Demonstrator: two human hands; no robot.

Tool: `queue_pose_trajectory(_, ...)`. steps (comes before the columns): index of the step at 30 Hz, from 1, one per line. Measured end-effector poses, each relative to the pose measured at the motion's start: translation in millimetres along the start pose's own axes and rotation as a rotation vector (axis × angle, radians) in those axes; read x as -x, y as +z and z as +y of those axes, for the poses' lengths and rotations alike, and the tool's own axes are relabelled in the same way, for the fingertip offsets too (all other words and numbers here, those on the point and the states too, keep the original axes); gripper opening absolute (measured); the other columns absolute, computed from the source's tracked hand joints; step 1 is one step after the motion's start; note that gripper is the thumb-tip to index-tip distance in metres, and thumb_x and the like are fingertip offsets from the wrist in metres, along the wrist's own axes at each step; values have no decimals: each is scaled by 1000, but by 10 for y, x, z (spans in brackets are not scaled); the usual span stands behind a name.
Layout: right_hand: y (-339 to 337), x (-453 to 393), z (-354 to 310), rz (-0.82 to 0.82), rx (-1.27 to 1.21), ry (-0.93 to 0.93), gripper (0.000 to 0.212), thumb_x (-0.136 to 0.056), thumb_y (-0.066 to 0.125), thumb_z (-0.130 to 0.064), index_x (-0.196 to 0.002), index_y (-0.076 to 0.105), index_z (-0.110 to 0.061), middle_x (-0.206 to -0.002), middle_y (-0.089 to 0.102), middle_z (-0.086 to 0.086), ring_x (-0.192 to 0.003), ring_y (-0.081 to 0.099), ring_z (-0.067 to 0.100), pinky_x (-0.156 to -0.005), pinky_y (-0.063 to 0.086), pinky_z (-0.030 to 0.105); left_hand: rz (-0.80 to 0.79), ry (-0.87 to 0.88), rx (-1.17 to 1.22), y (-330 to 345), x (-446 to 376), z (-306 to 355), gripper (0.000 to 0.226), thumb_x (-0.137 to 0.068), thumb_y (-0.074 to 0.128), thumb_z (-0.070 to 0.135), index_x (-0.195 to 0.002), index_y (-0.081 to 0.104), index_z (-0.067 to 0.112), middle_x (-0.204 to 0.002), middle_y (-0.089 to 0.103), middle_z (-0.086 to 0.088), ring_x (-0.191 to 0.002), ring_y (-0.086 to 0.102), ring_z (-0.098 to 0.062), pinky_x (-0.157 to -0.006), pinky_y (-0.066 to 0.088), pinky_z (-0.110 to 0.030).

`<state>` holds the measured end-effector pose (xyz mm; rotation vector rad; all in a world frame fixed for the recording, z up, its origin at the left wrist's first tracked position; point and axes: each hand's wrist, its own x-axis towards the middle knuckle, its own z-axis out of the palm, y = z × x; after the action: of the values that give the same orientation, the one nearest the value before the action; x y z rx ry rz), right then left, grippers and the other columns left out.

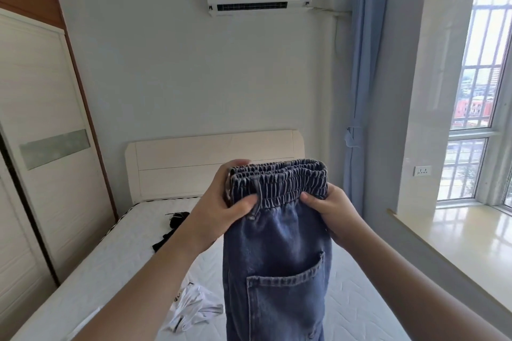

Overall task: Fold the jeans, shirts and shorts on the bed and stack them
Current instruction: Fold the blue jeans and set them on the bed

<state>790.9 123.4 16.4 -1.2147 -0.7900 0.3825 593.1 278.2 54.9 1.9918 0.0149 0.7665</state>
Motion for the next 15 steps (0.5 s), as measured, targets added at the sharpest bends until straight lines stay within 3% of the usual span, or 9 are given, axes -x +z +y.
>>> queue_pose_trajectory(4, -3, 30, -9, 51, 107, -97, 37, -59, 84, -31, -93, 75, -17, -92, 77, 4, -88, 73, 20, -78, 58, 33, -127, 2, -122, -90, 39, -50, 86, -80, 78, 22, -147, 27, 43, -123, 60, 17, -111, 63, -7, -84, 51, -13)
queue_pose_trajectory(8, -28, 80, -39, 80, 250, -183, 26, -66, 87, -29, -88, 76, -38, -87, 76, -12, -81, 72, 2, -65, 53, 11, -210, -66, -324, -174, 26, -11, 87, -79, 77, 22, -142, 27, 55, -120, 60, 27, -107, 63, 0, -87, 47, -17)
queue_pose_trajectory(12, -15, 131, -63, 33, 357, -234, 34, -56, 85, -48, -87, 71, -54, -86, 74, -21, -81, 69, -5, -64, 50, 6, -319, -153, -402, -347, -44, 223, 85, -69, 71, 70, -139, 23, 66, -134, 39, 45, -119, 42, 21, -101, 34, -19)
queue_pose_trajectory(15, 27, 161, -45, 0, 455, -240, 41, -48, 84, -64, -86, 68, -58, -85, 73, -24, -79, 69, -4, -67, 54, 15, -365, -107, -754, -178, -175, 358, 107, -58, 67, 83, -145, 10, 60, -151, 29, 29, -138, 30, 6, -111, 31, -28)
